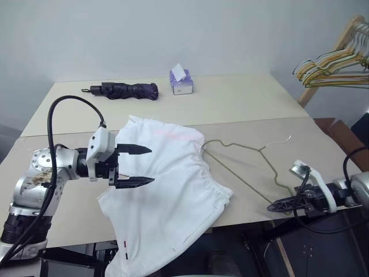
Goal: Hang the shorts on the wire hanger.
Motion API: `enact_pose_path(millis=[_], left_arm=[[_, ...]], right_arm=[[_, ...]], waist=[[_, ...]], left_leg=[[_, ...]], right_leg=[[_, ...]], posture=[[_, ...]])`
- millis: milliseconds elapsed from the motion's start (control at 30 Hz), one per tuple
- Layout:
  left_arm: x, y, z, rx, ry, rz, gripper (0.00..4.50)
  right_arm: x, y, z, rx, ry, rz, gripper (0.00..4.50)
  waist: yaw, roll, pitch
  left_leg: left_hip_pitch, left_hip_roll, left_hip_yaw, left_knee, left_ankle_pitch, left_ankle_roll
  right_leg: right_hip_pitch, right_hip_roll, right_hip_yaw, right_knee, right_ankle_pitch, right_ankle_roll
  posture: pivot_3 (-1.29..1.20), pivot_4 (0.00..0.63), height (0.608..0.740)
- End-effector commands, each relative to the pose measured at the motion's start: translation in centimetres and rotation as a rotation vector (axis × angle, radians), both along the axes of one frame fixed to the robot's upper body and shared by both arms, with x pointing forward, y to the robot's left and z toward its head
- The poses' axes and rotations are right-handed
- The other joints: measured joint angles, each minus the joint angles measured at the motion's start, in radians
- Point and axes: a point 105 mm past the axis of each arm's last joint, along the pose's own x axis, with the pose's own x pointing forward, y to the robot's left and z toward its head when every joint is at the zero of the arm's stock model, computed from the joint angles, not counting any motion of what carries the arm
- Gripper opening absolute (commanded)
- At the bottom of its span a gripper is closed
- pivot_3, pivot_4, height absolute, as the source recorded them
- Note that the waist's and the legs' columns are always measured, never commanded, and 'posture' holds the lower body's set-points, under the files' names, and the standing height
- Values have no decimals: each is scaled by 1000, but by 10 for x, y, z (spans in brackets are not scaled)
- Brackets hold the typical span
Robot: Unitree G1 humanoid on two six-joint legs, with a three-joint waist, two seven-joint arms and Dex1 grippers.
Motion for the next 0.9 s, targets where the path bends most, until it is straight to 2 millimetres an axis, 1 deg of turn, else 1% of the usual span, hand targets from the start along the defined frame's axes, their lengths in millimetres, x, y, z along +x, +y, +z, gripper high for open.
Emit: enact_pose_path(millis=[33, 67, 133, 233, 300, 400, 500, 600, 667, 767, 833, 900], left_arm=[[1, -4, 6, 3, -38, -11, 4481], [1, -5, 6, 2, -38, -11, 4481], [0, -5, 6, 1, -35, -12, 4481], [-1, -4, 5, 6, -36, -7, 4481], [-2, -3, 5, 5, -37, -3, 4481], [-2, -3, 5, 5, -36, 0, 4481], [-3, -3, 4, 9, -34, -2, 4481], [-3, -4, 4, 11, -31, -10, 4481], [-2, -5, 4, 12, -32, -13, 4481], [-2, -4, 5, 15, -33, -15, 4481], [-2, -3, 5, 17, -30, -18, 4481], [-2, -3, 5, 18, -29, -21, 4481]], right_arm=[[-1, 23, 17, 68, -68, 106, 0], [0, 26, 12, 40, -51, 107, 0], [4, 29, -7, -64, -28, 92, 0], [13, 30, -31, -183, 29, 38, 0], [20, 29, -44, -250, 60, -6, 0], [23, 31, -53, -306, 88, -14, 0], [18, 38, -58, -336, 112, 29, 0], [14, 40, -63, -369, 115, 49, 0], [19, 36, -53, -321, 96, 4, 0], [24, 28, -27, -226, 62, -61, 0], [17, 20, -1, -153, 29, -74, 0], [11, 15, 11, -128, 6, -76, 0]], waist=[[-2, 0, 0], [-3, 0, 0], [-2, 0, 0], [-1, 0, 0], [0, 0, 0], [3, 0, 0], [2, 0, 0], [1, 0, 0], [2, 0, 0], [4, 0, 0], [9, 1, 0], [8, 1, 0]], left_leg=[[0, 0, 0, 0, 0, 0], [0, 1, 0, 0, 0, 0], [0, 1, -1, 0, 0, 0], [-1, 0, 0, 0, 0, 0], [-1, 0, 1, 0, 0, 0], [-1, 0, 1, 0, 0, -1], [-1, 0, 0, 0, 0, -1], [-1, 0, 0, 0, 0, -1], [-1, 0, 0, 0, 0, -1], [-1, 0, 0, 0, 0, -1], [-2, -1, 0, 0, 0, 0], [-3, -1, 0, 0, 0, 0]], right_leg=[[0, 1, 0, 0, 0, 0], [0, 1, 0, 0, 0, 0], [0, 1, 0, 0, 0, 0], [0, 1, 0, 0, 0, 0], [-1, 0, 0, 0, 0, 0], [-1, 0, 0, 0, 0, 0], [0, 0, -1, 0, 0, 0], [0, 0, -1, 0, 0, 0], [0, 0, -1, 0, 0, 0], [0, 0, -1, -1, 0, 0], [0, -1, -1, -1, 0, 0], [-1, -1, -2, -1, 0, 0]], posture=[[-138, 37, 740], [-136, 39, 740], [-135, 38, 740], [-127, 39, 740], [-124, 41, 740], [-124, 43, 740], [-129, 46, 740], [-133, 48, 740], [-136, 50, 740], [-143, 52, 740], [-151, 54, 740], [-156, 55, 740]])
